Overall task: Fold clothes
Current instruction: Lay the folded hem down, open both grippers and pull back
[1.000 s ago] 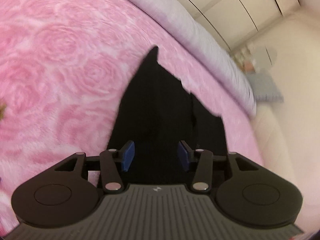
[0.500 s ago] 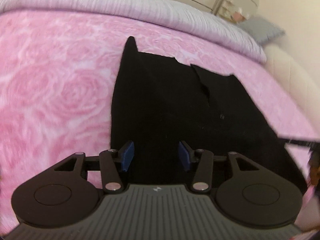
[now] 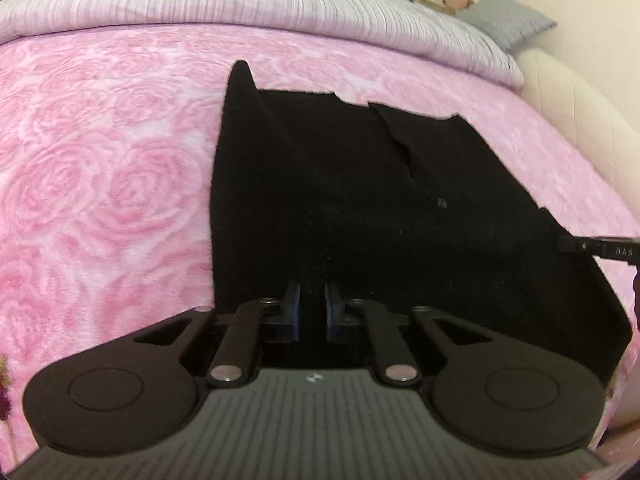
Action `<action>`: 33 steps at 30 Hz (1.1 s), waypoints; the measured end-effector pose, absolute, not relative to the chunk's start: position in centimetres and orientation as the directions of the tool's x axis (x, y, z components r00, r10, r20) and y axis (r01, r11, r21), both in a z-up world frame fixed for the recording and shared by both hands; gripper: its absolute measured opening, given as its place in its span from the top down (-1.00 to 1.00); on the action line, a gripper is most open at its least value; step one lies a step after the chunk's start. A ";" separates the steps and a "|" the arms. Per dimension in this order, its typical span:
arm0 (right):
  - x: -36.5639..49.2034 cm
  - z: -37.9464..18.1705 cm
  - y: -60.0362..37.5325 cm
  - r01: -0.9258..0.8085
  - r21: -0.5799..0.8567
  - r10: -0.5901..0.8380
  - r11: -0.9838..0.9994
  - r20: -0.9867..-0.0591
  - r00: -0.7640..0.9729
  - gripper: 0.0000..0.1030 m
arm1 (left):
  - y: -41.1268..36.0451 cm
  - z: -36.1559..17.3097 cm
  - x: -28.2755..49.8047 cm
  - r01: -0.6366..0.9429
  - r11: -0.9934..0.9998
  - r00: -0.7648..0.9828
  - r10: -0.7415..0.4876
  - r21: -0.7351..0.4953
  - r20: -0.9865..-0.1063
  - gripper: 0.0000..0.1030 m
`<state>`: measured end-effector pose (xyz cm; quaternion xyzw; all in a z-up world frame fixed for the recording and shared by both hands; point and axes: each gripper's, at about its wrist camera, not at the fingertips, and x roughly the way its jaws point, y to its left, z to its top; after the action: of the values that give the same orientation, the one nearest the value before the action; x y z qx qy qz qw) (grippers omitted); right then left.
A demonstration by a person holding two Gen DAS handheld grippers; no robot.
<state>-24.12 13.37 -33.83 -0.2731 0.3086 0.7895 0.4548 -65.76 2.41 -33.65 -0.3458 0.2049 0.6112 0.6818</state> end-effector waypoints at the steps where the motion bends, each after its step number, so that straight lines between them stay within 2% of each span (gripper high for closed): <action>1: -24.2 -33.5 13.2 -0.887 0.230 0.564 -0.401 -0.700 -0.437 0.79 | 2.2 -33.4 -65.7 -0.976 0.013 0.162 0.707 -0.216 -0.689 0.85; 5: -24.4 -31.9 13.0 -0.892 0.208 0.632 -0.402 -0.642 -0.434 0.81 | 1.9 -32.6 -65.8 -0.975 -0.012 0.133 0.768 -0.222 -0.627 0.85; 8: -24.4 -32.5 14.0 -0.908 0.214 0.633 -0.359 -0.660 -0.406 0.81 | 3.1 -33.8 -65.6 -0.980 -0.046 0.099 0.728 -0.192 -0.678 0.81; 9: -24.6 -33.3 14.6 -0.914 0.217 0.607 -0.344 -0.691 -0.392 0.81 | 3.6 -34.3 -65.5 -0.982 -0.058 0.086 0.709 -0.180 -0.700 0.72; 11: -24.7 -35.3 15.6 -0.932 0.219 0.566 -0.290 -0.746 -0.352 0.70 | 3.8 -34.4 -65.4 -0.984 -0.075 0.061 0.703 -0.160 -0.708 0.63; 12: -24.6 -35.4 15.4 -0.935 0.221 0.575 -0.278 -0.741 -0.347 0.66 | 3.7 -34.3 -65.4 -0.985 -0.083 0.049 0.705 -0.151 -0.708 0.56; 14: -24.4 -35.1 15.0 -0.945 0.214 0.596 -0.247 -0.735 -0.323 0.33 | 3.0 -33.6 -65.4 -0.986 -0.114 0.007 0.713 -0.125 -0.701 0.49; 17: -24.9 -33.4 13.3 -0.969 0.122 0.662 -0.216 -0.712 -0.237 0.23 | 0.9 -32.2 -65.5 -0.984 -0.163 -0.072 0.739 -0.074 -0.670 0.59; 18: -25.1 -32.8 12.4 -0.974 0.089 0.687 -0.210 -0.695 -0.212 0.19 | 0.1 -31.7 -65.2 -0.985 -0.148 -0.054 0.751 -0.087 -0.658 0.59; 21: -26.4 -31.7 9.0 -0.950 0.107 0.688 -0.292 -0.667 -0.286 0.19 | -2.5 -30.9 -63.6 -0.991 -0.051 0.041 0.766 -0.125 -0.641 0.60; 23: -27.6 -31.6 6.6 -0.929 0.115 0.667 -0.353 -0.666 -0.336 0.10 | -3.9 -31.5 -62.0 -0.996 -0.004 0.054 0.743 -0.084 -0.667 0.59; 26: -28.5 -32.4 3.6 -0.924 0.066 0.655 -0.378 -0.686 -0.317 -0.05 | -5.8 -32.7 -60.0 -0.999 0.040 0.038 0.702 -0.015 -0.711 0.59; 29: -27.6 -34.6 2.3 -0.941 0.002 0.625 -0.338 -0.747 -0.226 -0.04 | -7.8 -33.6 -60.8 -0.999 -0.018 0.007 0.700 -0.027 -0.715 0.57; 30: -26.6 -35.1 1.7 -0.942 -0.002 0.640 -0.337 -0.733 -0.228 -0.03 | -8.4 -33.6 -61.3 -0.998 -0.043 0.006 0.697 -0.050 -0.717 0.59; 33: -23.7 -35.4 0.7 -0.951 0.065 0.650 -0.303 -0.716 -0.256 0.14 | -9.6 -33.1 -62.3 -0.993 -0.099 -0.018 0.690 -0.070 -0.723 0.80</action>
<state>-23.66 0.70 -35.37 -0.2965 0.2537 0.7509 0.5328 -62.29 -9.59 -33.13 -0.3140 0.2408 0.6714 0.6266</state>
